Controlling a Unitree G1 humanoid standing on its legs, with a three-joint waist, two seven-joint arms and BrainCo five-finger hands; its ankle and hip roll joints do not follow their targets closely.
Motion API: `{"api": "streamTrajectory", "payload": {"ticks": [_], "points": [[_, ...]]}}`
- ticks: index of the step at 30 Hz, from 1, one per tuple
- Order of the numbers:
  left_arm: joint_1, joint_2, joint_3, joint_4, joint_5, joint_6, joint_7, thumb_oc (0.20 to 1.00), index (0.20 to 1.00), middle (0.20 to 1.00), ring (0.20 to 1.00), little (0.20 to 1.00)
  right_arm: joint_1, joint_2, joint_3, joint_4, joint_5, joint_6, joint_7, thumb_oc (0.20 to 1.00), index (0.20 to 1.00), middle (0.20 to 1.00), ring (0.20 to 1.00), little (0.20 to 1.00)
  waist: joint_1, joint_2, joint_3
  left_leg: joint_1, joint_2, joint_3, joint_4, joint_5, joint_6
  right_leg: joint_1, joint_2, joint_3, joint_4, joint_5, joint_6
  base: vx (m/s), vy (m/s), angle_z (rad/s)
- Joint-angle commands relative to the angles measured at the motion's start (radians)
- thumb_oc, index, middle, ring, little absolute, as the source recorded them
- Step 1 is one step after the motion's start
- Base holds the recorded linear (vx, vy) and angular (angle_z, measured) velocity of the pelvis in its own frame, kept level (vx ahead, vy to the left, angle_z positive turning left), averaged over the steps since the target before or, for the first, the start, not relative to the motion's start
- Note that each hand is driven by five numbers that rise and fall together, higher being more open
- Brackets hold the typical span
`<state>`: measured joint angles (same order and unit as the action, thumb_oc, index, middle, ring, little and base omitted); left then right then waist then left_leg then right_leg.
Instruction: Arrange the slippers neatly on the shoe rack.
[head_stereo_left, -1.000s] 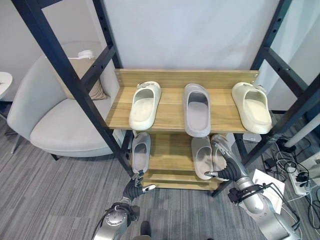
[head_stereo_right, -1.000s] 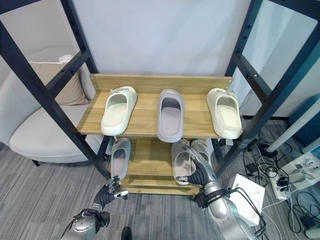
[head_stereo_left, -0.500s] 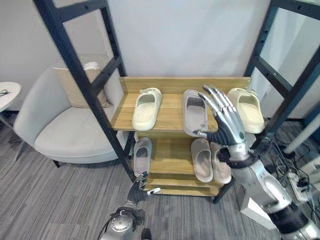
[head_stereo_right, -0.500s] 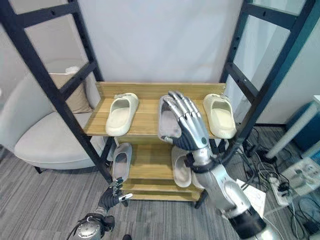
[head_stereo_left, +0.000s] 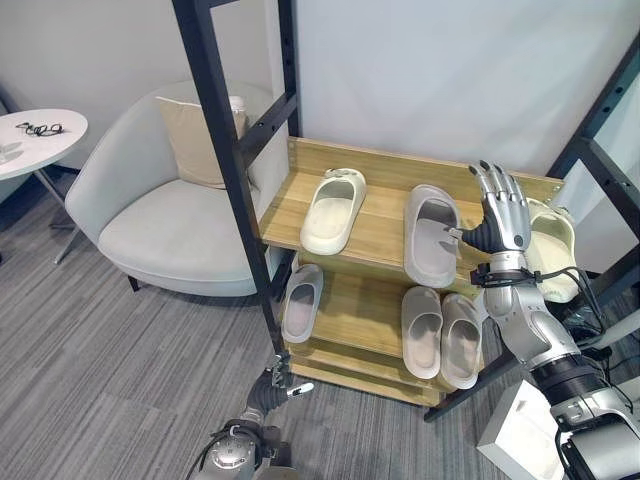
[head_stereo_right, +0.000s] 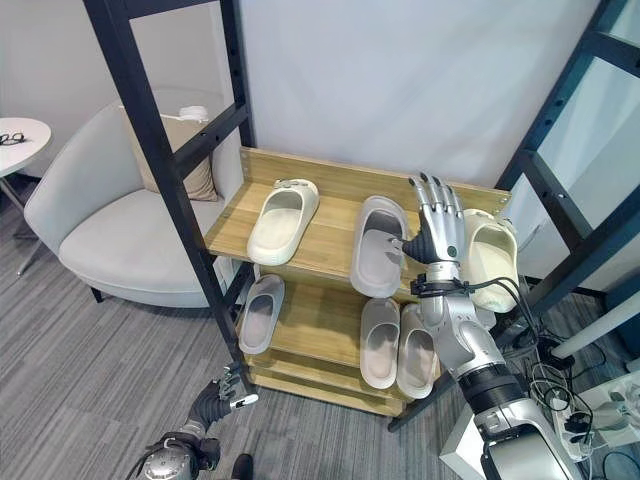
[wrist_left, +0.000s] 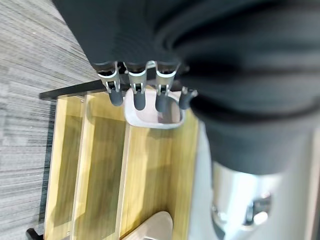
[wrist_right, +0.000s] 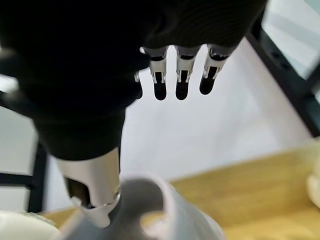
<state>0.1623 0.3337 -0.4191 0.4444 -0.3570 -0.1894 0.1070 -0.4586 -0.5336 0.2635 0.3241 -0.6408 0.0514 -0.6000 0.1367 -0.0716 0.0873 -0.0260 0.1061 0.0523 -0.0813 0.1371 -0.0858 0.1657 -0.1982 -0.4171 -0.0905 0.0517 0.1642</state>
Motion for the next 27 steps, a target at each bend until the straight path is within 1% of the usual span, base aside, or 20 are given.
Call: {"api": "streamTrajectory", "payload": {"ticks": [1,2,4,5,6,7,10,11,13,16,19,20,22,23,25,26,27], "points": [[-0.078,0.014,-0.013,-0.017,-0.041,-0.04,-0.027,1.0,1.0,1.0,1.0,1.0,-0.211,-0.074,0.01,0.106,0.111,0.0,-0.027,1.0,1.0,1.0,1.0,1.0,0.053,0.006,0.048,0.103,-0.073,-0.033,-0.006,-0.221,0.078,0.026,0.072,0.005,0.003,-0.144,-0.05,0.11,0.062,0.18],[-0.081,0.019,-0.018,-0.019,-0.055,-0.038,-0.026,1.0,1.0,1.0,1.0,1.0,-0.265,-0.068,0.04,0.186,0.167,-0.002,-0.014,1.0,1.0,1.0,1.0,1.0,0.069,-0.001,0.055,0.092,-0.078,-0.044,-0.006,-0.217,0.078,0.023,0.072,-0.005,0.003,-0.143,-0.049,0.08,0.046,0.22],[-0.082,0.021,-0.018,-0.019,-0.073,-0.036,-0.02,1.0,1.0,1.0,1.0,1.0,-0.305,-0.052,0.065,0.275,0.217,-0.002,0.0,1.0,1.0,1.0,1.0,1.0,0.086,-0.005,0.062,0.085,-0.082,-0.05,-0.006,-0.216,0.077,0.019,0.071,-0.015,0.003,-0.144,-0.047,0.06,0.034,0.15],[-0.083,0.02,-0.017,-0.019,-0.073,-0.036,-0.02,1.0,1.0,1.0,1.0,1.0,-0.308,-0.052,0.067,0.278,0.218,-0.003,-0.001,1.0,1.0,1.0,1.0,1.0,0.085,-0.005,0.062,0.085,-0.082,-0.05,-0.006,-0.215,0.077,0.018,0.071,-0.015,0.003,-0.144,-0.047,0.03,0.023,0.03],[-0.082,0.021,-0.018,-0.02,-0.078,-0.036,-0.018,1.0,1.0,1.0,1.0,1.0,-0.325,-0.038,0.073,0.315,0.248,-0.005,0.004,0.843,0.843,0.843,0.843,0.843,0.091,-0.004,0.064,0.081,-0.083,-0.052,-0.006,-0.215,0.077,0.016,0.07,-0.017,0.003,-0.143,-0.046,0.03,0.016,0.03],[-0.077,0.023,-0.023,-0.017,-0.086,-0.034,-0.017,1.0,1.0,1.0,1.0,1.0,-0.358,-0.021,0.084,0.398,0.308,-0.01,0.014,0.2,0.2,0.2,0.2,0.2,0.1,-0.005,0.065,0.078,-0.084,-0.055,-0.006,-0.213,0.077,0.014,0.069,-0.02,0.003,-0.143,-0.045,0.04,0.02,0.01],[-0.076,0.029,-0.03,-0.017,-0.102,-0.031,-0.015,1.0,1.0,1.0,1.0,1.0,-0.415,0.003,0.083,0.531,0.435,-0.026,0.034,0.2,0.2,0.2,0.2,0.2,0.106,-0.004,0.065,0.075,-0.087,-0.056,-0.006,-0.212,0.076,0.013,0.067,-0.024,0.003,-0.143,-0.044,0.01,0.005,0.0],[-0.077,0.033,-0.03,-0.013,-0.107,-0.028,-0.01,1.0,1.0,1.0,1.0,1.0,-0.44,0.008,0.088,0.595,0.502,-0.031,0.054,0.2,0.2,0.2,0.2,0.2,0.108,-0.002,0.064,0.076,-0.088,-0.057,-0.006,-0.213,0.075,0.015,0.066,-0.025,0.003,-0.143,-0.043,0.0,0.012,0.03],[-0.08,0.029,-0.022,-0.007,-0.117,-0.021,0.005,1.0,1.0,1.0,1.0,1.0,-0.459,0.017,0.103,0.608,0.554,-0.036,0.075,0.2,0.2,0.2,0.2,0.2,0.097,0.002,0.06,0.081,-0.09,-0.056,-0.006,-0.215,0.075,0.02,0.064,-0.021,0.003,-0.145,-0.044,-0.01,0.003,0.09],[-0.07,0.018,-0.003,-0.008,-0.123,-0.014,0.027,1.0,1.0,1.0,1.0,1.0,-0.415,0.027,0.084,0.462,0.589,-0.041,0.065,0.2,0.2,0.2,0.2,0.2,0.069,0.014,0.053,0.093,-0.088,-0.048,-0.006,-0.218,0.076,0.024,0.063,-0.01,0.003,-0.146,-0.046,-0.02,-0.005,0.0],[-0.063,0.011,0.018,-0.02,-0.118,-0.005,0.039,1.0,1.0,1.0,1.0,1.0,-0.294,0.04,0.032,0.211,0.576,-0.045,0.046,0.2,0.2,0.2,0.2,0.2,0.042,0.028,0.047,0.101,-0.086,-0.039,-0.006,-0.221,0.078,0.022,0.063,0.004,0.003,-0.148,-0.048,-0.03,-0.014,-0.04],[-0.057,0.003,0.042,-0.029,-0.104,0.0,0.045,1.0,1.0,1.0,1.0,1.0,-0.168,0.043,-0.034,0.031,0.544,-0.065,0.033,0.2,0.2,0.2,0.2,0.2,0.023,0.039,0.049,0.106,-0.085,-0.034,-0.006,-0.224,0.079,0.022,0.063,0.011,0.003,-0.151,-0.05,-0.04,-0.034,-0.06],[-0.048,-0.002,0.061,-0.041,-0.082,0.0,0.046,1.0,1.0,1.0,1.0,1.0,-0.047,0.049,-0.12,-0.141,0.528,-0.097,0.025,0.2,0.2,0.2,0.2,0.2,0.009,0.047,0.045,0.11,-0.083,-0.031,-0.006,-0.226,0.078,0.022,0.063,0.015,0.003,-0.156,-0.051,-0.05,-0.045,-0.12],[-0.041,-0.009,0.083,-0.052,-0.054,-0.001,0.045,1.0,1.0,1.0,1.0,1.0,0.062,0.087,-0.188,-0.303,0.566,-0.164,0.033,0.2,0.2,0.2,0.2,0.2,-0.009,0.054,0.045,0.109,-0.081,-0.03,-0.006,-0.224,0.074,0.023,0.063,0.016,0.003,-0.159,-0.052,-0.06,-0.044,-0.12],[-0.037,-0.015,0.091,-0.054,-0.047,0.003,0.04,1.0,1.0,1.0,1.0,1.0,0.124,0.129,-0.181,-0.409,0.652,-0.217,0.095,0.2,0.2,0.2,0.2,0.2,-0.018,0.056,0.045,0.107,-0.079,-0.028,-0.006,-0.221,0.072,0.022,0.063,0.016,0.003,-0.16,-0.054,-0.06,-0.036,-0.12],[-0.03,-0.017,0.094,-0.061,-0.043,0.005,0.037,1.0,1.0,1.0,1.0,1.0,0.146,0.15,-0.162,-0.453,0.716,-0.24,0.139,0.2,0.2,0.2,0.2,0.2,-0.022,0.056,0.044,0.107,-0.078,-0.027,-0.006,-0.22,0.07,0.022,0.063,0.015,0.003,-0.161,-0.055,-0.05,-0.027,-0.16],[-0.023,-0.017,0.094,-0.063,-0.037,0.01,0.033,1.0,1.0,1.0,1.0,1.0,0.167,0.171,-0.134,-0.487,0.812,-0.269,0.194,0.2,0.2,0.2,0.2,0.2,-0.025,0.056,0.044,0.106,-0.076,-0.025,-0.006,-0.22,0.069,0.022,0.062,0.014,0.003,-0.162,-0.056,-0.04,-0.029,-0.11]]}}
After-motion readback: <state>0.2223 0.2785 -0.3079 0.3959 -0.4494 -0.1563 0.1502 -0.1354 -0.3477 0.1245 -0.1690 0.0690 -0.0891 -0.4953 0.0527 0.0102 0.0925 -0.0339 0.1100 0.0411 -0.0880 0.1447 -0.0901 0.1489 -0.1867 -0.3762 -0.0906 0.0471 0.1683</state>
